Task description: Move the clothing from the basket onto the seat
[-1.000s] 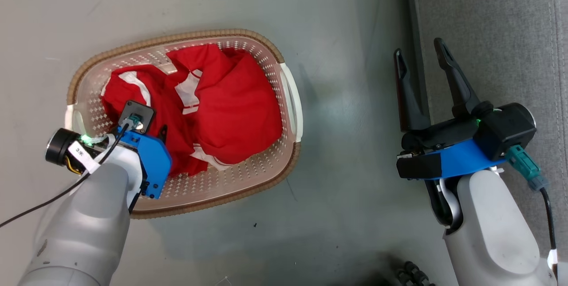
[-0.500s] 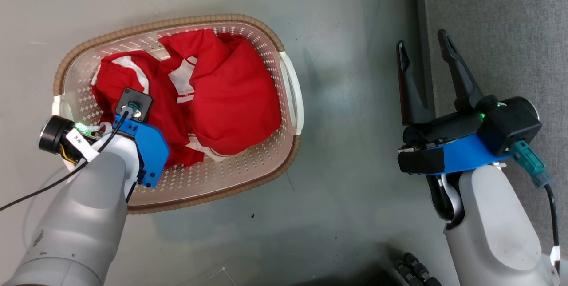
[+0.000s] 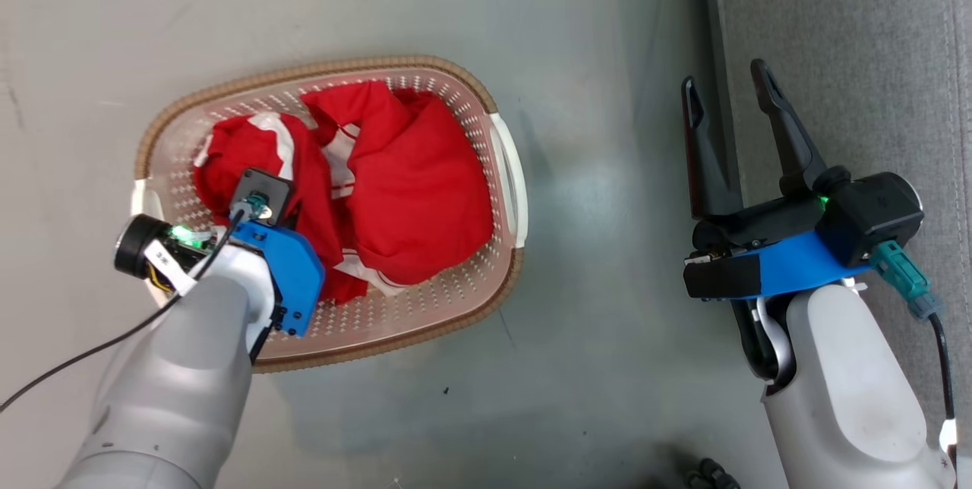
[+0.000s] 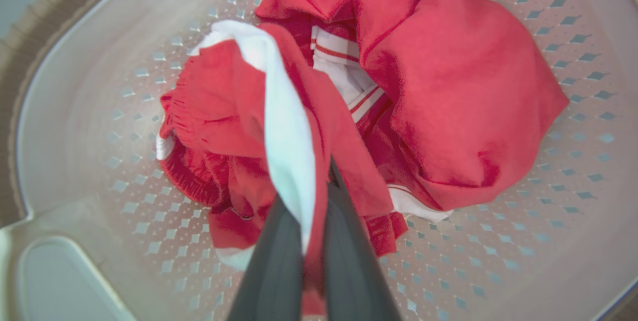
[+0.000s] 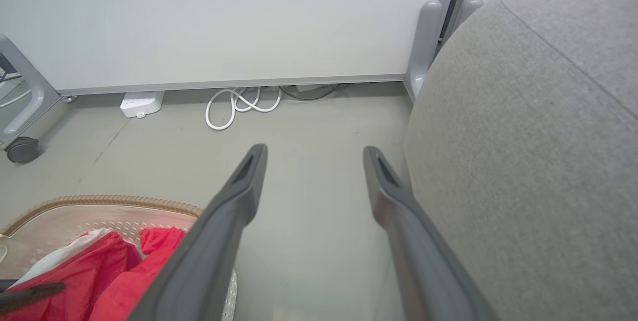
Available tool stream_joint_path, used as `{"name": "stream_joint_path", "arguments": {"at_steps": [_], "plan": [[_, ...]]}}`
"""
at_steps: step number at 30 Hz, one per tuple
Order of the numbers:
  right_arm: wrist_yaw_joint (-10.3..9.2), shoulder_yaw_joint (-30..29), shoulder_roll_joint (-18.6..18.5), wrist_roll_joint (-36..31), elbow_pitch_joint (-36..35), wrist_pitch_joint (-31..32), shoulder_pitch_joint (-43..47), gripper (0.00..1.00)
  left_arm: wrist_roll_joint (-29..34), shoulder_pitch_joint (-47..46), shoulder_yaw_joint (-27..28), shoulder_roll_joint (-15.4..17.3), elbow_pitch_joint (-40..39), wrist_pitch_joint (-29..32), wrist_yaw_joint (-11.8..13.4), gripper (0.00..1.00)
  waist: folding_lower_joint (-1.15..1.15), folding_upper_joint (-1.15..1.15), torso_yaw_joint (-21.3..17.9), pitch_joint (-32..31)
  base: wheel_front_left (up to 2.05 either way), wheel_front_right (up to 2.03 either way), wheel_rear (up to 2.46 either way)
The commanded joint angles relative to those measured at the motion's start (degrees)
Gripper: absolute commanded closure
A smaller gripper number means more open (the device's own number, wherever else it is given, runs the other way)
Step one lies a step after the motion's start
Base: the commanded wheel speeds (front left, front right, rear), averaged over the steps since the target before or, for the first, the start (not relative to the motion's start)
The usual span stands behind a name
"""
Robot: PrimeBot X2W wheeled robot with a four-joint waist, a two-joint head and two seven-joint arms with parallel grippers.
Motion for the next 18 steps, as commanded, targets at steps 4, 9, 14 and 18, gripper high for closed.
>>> {"name": "stream_joint_path", "arguments": {"at_steps": [4,9,14,18], "plan": [[-0.04,0.2,-0.2,-0.1,0.7,-0.1,1.1,0.00,-1.0,1.6,-0.6,-1.0,0.1,-2.4,-0.8,1.00,0.00,0.00,1.4,-3.6,0.00,0.00,0.00],[-0.04,0.2,-0.3,0.0,1.6,-0.1,2.3,0.00,-1.8,3.0,-1.2,-2.0,0.1,-4.5,-1.5,1.00,0.00,0.00,2.4,-7.3,0.00,0.00,0.00],[-0.04,0.1,-0.4,0.2,2.6,-0.1,3.5,0.00,-3.0,4.6,-1.7,-3.0,-0.6,-6.8,-2.0,1.00,0.00,0.00,3.5,-11.3,0.00,0.00,0.00],[-0.04,0.0,-0.6,0.3,3.2,-0.1,4.6,0.00,-4.3,5.8,-2.0,-3.3,-2.0,-8.0,-2.2,1.00,0.00,0.00,4.2,-14.5,0.00,0.00,0.00]]}}
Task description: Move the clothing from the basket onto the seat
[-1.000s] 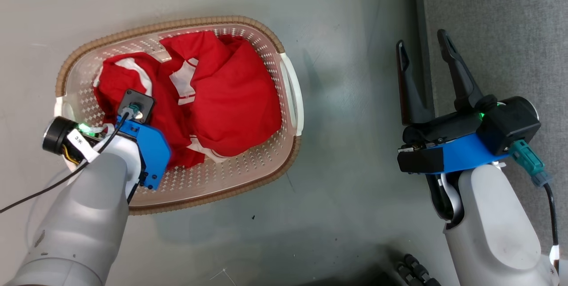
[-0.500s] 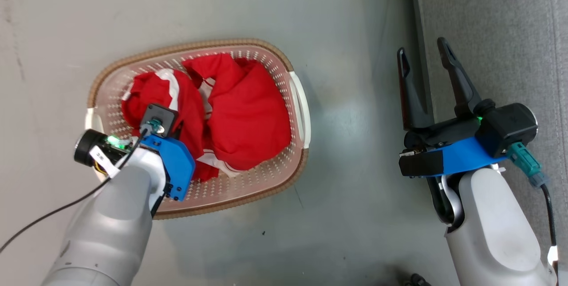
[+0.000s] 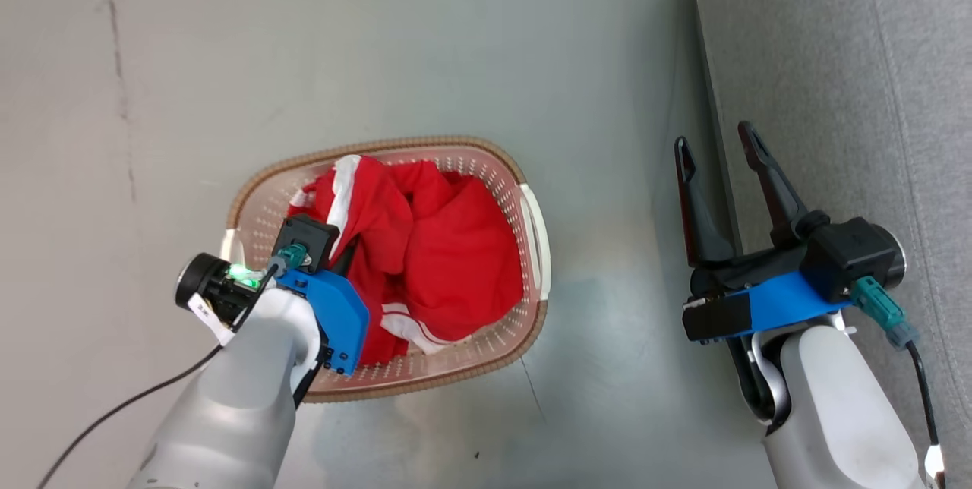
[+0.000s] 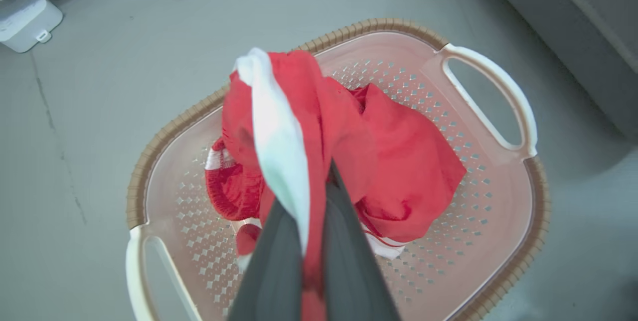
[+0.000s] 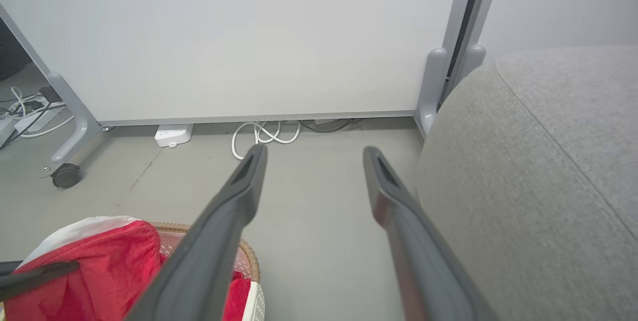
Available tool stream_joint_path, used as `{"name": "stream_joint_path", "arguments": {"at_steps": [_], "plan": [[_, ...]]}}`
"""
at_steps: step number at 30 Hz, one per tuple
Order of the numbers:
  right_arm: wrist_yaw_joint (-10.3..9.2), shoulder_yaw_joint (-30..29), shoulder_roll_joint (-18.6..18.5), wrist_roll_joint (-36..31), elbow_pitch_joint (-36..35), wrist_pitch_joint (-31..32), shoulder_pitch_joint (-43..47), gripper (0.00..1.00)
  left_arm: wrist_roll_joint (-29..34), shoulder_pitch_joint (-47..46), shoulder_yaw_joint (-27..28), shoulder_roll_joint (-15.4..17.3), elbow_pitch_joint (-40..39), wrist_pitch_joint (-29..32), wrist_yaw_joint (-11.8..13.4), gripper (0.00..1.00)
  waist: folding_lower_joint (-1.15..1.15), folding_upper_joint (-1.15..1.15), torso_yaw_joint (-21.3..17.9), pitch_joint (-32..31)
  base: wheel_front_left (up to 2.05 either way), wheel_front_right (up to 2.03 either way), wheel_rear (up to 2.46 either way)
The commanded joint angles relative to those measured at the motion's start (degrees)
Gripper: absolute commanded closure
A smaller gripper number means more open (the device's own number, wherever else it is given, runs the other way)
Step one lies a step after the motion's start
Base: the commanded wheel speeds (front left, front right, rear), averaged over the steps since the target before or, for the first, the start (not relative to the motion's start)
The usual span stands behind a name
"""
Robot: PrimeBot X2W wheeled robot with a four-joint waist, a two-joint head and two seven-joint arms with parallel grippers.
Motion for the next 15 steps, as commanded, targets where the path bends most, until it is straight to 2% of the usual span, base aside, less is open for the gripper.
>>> {"name": "stream_joint_path", "arguments": {"at_steps": [1,6,15], "plan": [[-0.04,-0.1,-0.4,0.2,0.4,-0.1,0.9,0.00,-0.9,1.2,0.1,0.0,-1.1,-0.6,-0.1,1.00,0.01,0.00,1.1,-3.2,0.00,0.00,0.00],[-0.04,-0.4,-0.4,0.0,1.1,-0.1,2.5,0.00,-2.3,3.1,-0.2,-0.2,-3.6,-1.0,-0.3,1.00,0.01,0.00,1.8,-6.6,0.00,0.00,0.00],[-0.04,-0.8,-0.3,0.1,2.7,-0.1,6.6,0.00,-4.7,8.1,-0.9,-0.3,-14.3,-1.0,-0.3,1.00,0.01,0.00,3.2,-14.3,0.00,0.00,0.00]]}}
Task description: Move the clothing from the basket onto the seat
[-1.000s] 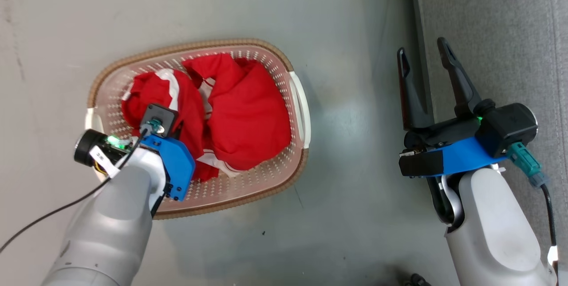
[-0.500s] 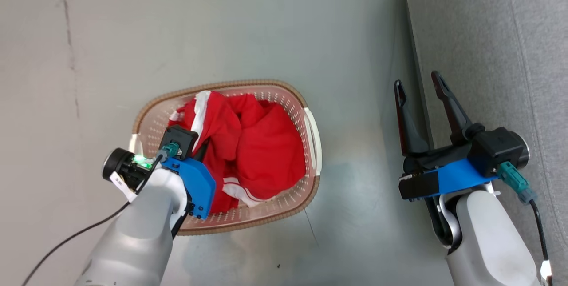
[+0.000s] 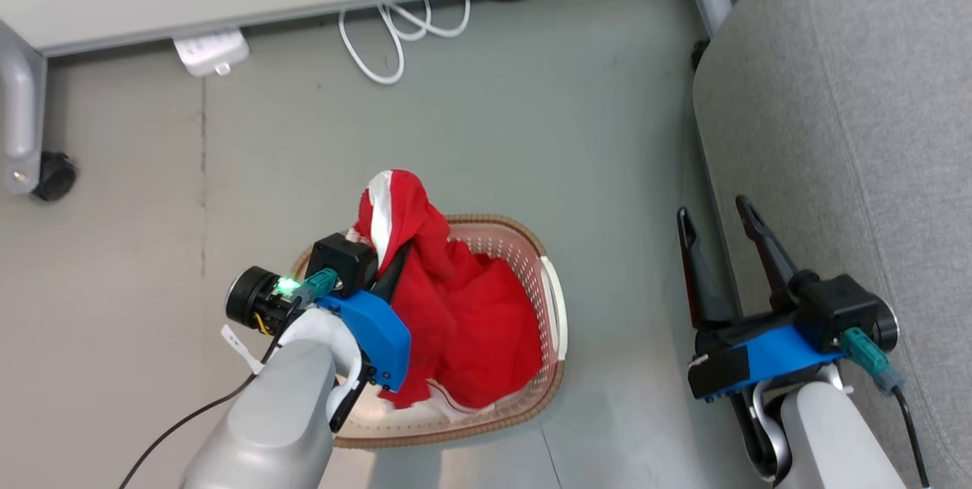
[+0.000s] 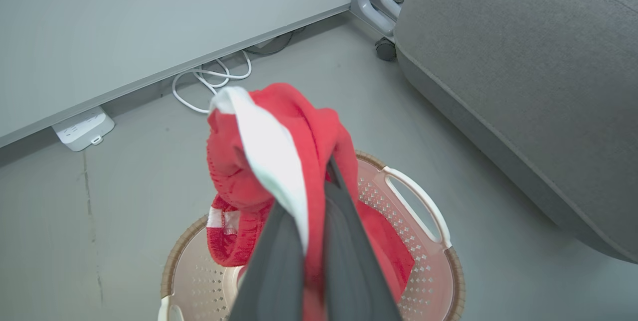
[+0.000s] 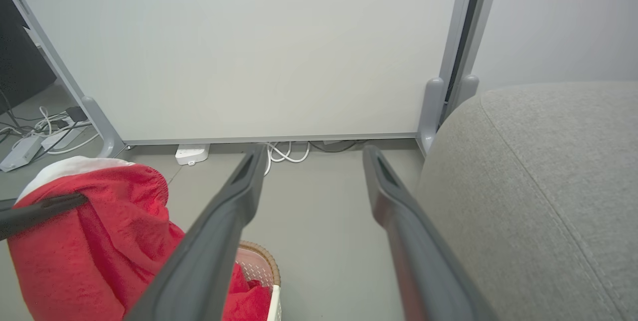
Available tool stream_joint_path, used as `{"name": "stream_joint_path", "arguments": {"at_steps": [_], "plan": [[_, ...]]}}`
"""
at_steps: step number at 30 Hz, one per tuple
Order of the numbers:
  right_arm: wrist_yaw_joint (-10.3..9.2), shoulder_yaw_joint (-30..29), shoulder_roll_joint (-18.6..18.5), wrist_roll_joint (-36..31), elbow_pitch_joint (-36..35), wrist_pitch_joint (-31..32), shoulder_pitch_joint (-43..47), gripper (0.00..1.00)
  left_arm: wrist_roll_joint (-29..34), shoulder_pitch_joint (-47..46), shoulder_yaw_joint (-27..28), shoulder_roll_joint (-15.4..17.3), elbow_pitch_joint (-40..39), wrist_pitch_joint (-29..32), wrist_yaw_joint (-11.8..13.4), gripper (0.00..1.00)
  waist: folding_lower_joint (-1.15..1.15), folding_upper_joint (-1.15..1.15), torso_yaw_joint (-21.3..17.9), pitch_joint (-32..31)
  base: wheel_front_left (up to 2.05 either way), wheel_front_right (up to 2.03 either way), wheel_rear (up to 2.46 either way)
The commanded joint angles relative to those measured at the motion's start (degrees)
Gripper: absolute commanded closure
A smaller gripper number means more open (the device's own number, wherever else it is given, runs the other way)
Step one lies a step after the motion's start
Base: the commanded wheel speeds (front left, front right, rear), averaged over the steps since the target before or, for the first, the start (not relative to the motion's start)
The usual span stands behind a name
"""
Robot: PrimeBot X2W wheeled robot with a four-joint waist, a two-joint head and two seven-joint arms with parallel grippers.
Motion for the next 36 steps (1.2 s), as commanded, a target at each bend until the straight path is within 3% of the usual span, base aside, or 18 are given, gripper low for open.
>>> {"name": "stream_joint_path", "arguments": {"at_steps": [1,23,36], "plan": [[-0.04,0.0,-0.1,-0.1,0.2,-0.1,1.0,0.00,-0.3,0.9,-0.2,0.2,-1.0,-0.3,-0.2,1.00,0.02,0.00,0.7,-2.4,0.00,0.00,0.00],[-0.04,0.4,0.8,0.3,2.2,-0.1,9.1,0.00,-1.0,1.1,-3.0,0.1,-18.9,-0.2,-0.1,1.00,0.02,0.00,1.8,-16.5,0.00,0.00,0.00],[-0.04,-0.1,1.2,0.4,2.3,-0.1,11.6,0.00,-4.1,-0.1,-6.7,0.1,-25.3,0.7,0.7,1.00,0.02,0.00,2.6,-19.3,0.00,0.00,0.00]]}}
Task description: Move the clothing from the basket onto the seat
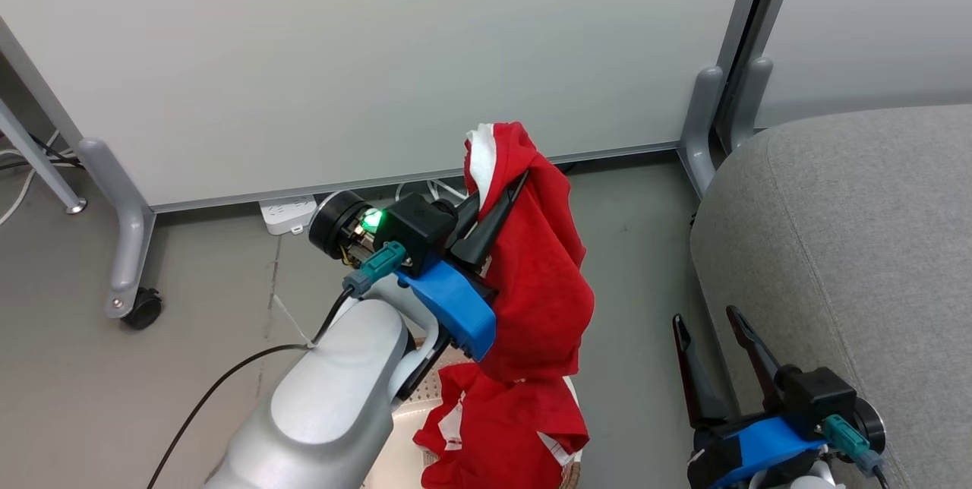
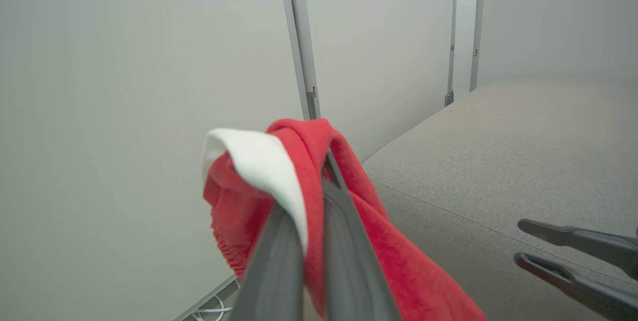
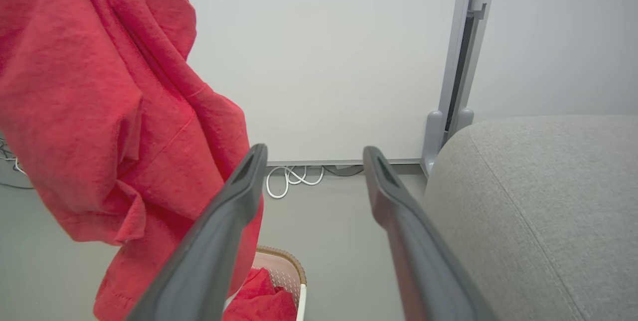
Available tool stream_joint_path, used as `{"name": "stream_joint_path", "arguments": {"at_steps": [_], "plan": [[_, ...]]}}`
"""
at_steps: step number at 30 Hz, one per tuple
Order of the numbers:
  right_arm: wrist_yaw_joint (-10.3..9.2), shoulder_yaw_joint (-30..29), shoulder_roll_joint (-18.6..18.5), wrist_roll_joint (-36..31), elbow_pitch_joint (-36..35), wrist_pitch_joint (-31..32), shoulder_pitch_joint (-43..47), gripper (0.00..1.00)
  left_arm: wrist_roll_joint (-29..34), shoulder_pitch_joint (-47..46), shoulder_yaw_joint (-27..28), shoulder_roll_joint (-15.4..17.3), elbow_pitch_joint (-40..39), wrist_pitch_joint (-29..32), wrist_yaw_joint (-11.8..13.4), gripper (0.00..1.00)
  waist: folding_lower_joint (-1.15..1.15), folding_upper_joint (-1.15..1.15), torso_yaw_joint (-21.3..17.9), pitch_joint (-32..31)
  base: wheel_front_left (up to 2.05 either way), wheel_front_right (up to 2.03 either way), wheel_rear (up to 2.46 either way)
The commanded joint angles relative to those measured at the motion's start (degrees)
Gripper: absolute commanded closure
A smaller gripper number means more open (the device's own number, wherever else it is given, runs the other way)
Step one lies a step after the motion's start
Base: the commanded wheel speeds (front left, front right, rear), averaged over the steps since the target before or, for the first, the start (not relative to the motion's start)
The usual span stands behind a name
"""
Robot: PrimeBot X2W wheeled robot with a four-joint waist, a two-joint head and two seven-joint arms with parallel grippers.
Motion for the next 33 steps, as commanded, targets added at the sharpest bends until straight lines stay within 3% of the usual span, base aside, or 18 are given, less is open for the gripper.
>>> {"name": "stream_joint_path", "arguments": {"at_steps": [1,15,33], "plan": [[-0.04,-0.1,0.2,0.1,0.0,-0.1,0.8,0.00,-0.4,-0.8,-0.2,0.2,-0.5,0.1,0.4,1.00,0.00,0.00,0.1,-0.1,0.00,0.00,0.00],[-0.04,2.8,-0.5,-0.2,-2.7,-0.1,-2.0,0.00,-1.0,0.1,-1.2,0.8,-1.3,0.8,1.4,1.00,0.00,0.00,0.4,0.4,0.00,0.00,0.00],[-0.04,17.0,-4.2,2.9,-5.7,-0.1,-11.6,0.00,-1.1,-1.8,-1.8,1.0,-1.4,0.4,2.1,1.00,0.00,0.00,0.6,2.8,0.00,0.00,0.00]]}}
